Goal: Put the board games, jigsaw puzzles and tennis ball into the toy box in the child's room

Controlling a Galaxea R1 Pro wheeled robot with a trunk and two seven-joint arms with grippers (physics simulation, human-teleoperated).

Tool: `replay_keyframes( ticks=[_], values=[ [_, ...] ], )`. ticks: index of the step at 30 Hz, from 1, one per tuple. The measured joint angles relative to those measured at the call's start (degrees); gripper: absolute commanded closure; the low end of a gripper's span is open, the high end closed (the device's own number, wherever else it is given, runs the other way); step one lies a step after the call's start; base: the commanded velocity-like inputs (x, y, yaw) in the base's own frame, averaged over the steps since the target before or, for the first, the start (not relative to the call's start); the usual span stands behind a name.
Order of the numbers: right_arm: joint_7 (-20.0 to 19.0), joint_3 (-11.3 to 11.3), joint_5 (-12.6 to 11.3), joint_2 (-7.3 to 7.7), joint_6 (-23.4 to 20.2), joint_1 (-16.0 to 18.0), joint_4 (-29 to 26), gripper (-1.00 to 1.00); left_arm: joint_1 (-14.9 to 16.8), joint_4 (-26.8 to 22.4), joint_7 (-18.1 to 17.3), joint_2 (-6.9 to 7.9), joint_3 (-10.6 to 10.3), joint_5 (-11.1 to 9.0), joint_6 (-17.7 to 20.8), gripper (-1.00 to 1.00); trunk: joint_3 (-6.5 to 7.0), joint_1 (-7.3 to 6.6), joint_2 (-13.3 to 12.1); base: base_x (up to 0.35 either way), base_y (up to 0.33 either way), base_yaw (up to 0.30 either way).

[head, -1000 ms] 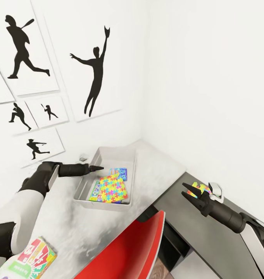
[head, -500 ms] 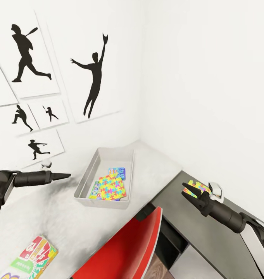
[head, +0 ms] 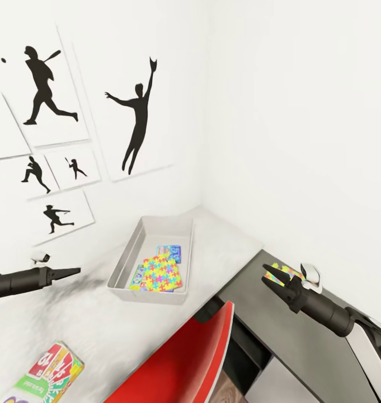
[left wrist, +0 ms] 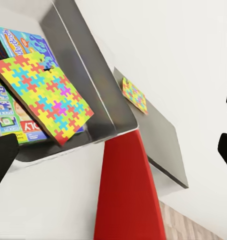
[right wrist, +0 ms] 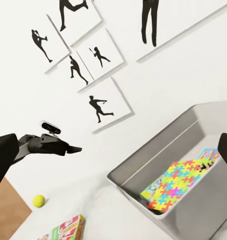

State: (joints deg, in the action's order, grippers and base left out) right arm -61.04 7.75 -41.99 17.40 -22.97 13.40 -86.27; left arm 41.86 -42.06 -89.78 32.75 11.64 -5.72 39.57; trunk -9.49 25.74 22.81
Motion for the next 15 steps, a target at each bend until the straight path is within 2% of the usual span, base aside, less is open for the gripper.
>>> replay_keyframes(
  ticks=[6,15],
  values=[
    [-0.02,-0.01,0.01,-0.08,0.02,0.0,-0.04,-1.0,-1.17,-1.79,0.01,0.2,0.05,-1.0,-0.02,-1.0,0.57,0.01,-0.01,-0.087,-0.077,0.012],
    [0.06,-0.02,0.1,-0.1,0.03,0.0,-0.05,-1.0,-1.53,-3.19,0.01,0.13,0.13,-1.26,0.07,-1.0,1.41,0.02,-0.01,-0.162,-0.213,0.052]
  ],
)
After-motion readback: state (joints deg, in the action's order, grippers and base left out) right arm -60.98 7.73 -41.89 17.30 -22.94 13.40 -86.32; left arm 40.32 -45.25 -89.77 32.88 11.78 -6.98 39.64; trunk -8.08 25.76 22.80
